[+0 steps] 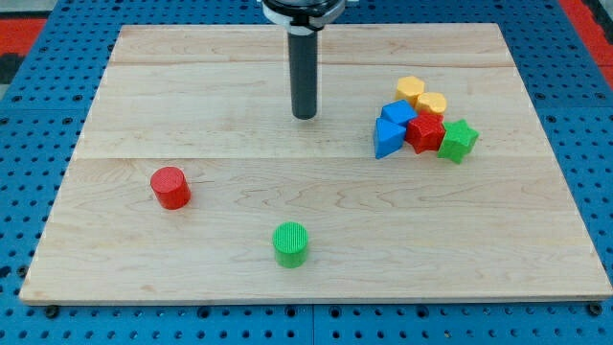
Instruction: Place yellow hexagon below red star
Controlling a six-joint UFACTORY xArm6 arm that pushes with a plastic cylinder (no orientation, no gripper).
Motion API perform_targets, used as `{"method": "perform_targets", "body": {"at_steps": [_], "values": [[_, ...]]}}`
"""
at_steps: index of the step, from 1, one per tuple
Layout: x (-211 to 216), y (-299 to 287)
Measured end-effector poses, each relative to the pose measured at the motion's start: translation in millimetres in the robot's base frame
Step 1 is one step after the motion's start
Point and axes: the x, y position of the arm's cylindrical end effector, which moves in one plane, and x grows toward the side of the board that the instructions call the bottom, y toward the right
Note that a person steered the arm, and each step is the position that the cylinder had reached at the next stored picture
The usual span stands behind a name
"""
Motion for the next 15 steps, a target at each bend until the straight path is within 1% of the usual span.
{"method": "perform_targets", "body": {"at_steps": [1, 3, 4, 5, 6, 7, 8, 9, 10, 11, 12, 13, 15], "values": [[0, 32], [-1, 39], [-33, 39], [-55, 65], [-54, 116], [-66, 138], [-64, 169], [-37, 174], [-12, 159], [0, 123], [7, 96], [7, 101], [7, 87]]}}
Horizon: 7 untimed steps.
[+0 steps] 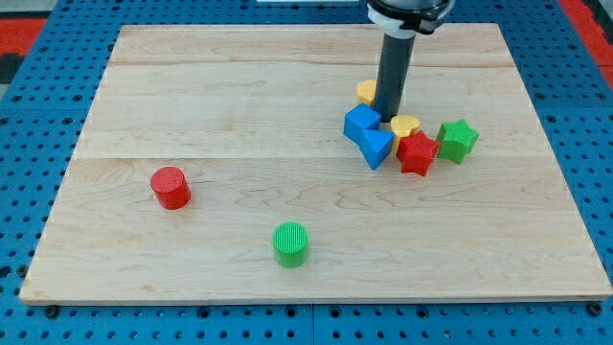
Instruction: Place yellow hexagon below red star
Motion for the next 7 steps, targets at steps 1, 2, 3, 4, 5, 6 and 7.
{"method": "perform_targets", "body": {"at_steps": [1, 2, 3, 4, 5, 6, 7], "values": [[0, -8], [0, -16], [0, -21], [0, -21], [0, -21], [0, -18], [0, -18]]}}
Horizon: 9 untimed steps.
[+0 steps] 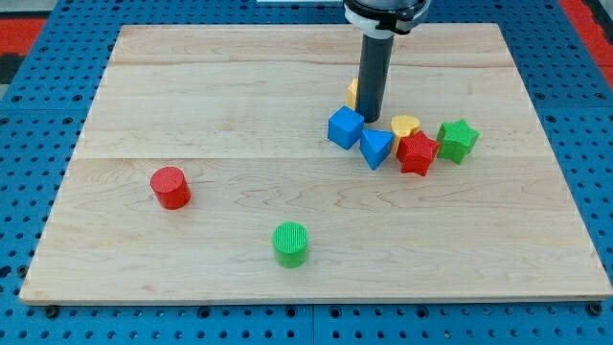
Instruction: Place yellow hexagon below red star
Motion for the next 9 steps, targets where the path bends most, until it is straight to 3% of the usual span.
{"method": "perform_targets", "body": {"at_steps": [3, 7, 9], "values": [[-38, 28], [-79, -5], [-72, -14]]}}
